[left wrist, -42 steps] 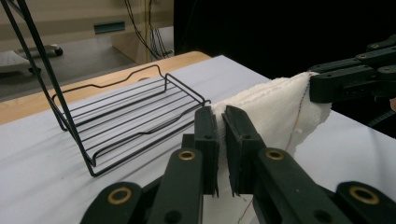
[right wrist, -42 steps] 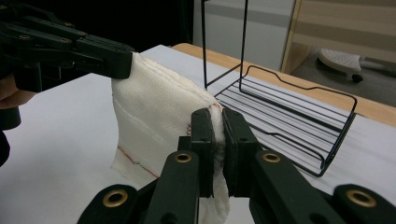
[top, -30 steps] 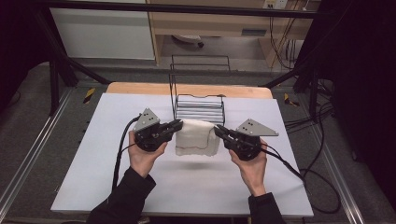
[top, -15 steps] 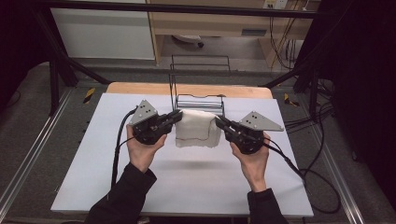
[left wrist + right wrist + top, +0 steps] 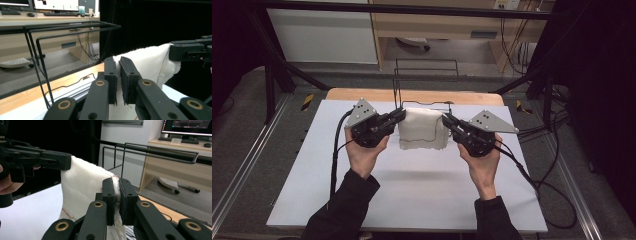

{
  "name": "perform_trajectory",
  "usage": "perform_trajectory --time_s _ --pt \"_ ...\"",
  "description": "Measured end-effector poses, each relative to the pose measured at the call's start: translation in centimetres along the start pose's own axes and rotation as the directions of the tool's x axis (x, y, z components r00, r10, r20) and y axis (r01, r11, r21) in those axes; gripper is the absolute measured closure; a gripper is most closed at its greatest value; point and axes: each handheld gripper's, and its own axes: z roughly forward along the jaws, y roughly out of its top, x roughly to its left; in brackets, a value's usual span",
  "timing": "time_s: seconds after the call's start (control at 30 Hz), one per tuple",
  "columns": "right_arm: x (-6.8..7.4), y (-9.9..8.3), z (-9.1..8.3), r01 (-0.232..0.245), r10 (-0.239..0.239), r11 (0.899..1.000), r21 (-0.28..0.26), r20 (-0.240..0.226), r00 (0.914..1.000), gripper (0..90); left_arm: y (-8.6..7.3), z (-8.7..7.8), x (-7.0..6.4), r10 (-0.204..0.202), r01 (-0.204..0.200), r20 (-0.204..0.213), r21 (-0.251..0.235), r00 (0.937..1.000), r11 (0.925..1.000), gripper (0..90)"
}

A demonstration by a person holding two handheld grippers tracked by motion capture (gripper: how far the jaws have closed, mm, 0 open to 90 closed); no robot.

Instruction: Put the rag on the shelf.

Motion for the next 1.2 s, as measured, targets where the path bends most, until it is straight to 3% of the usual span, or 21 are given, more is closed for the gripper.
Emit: perform_trajectory --time_s 0.8,1.2 --pt "-0.8 3.1 0.9 0.029 -0.027 0.998 -0.063 0.035 0.9990 84.3 3.0 0.9 1.0 0.024 -0.026 -0.027 -0.062 0.9993 0.9977 83.3" --pt "-1.4 5.5 1.4 0.051 -0.047 0.994 -0.093 0.052 0.9976 84.3 5.4 1.1 1.3 0.036 -0.039 -0.034 -0.093 0.9988 0.9949 83.3"
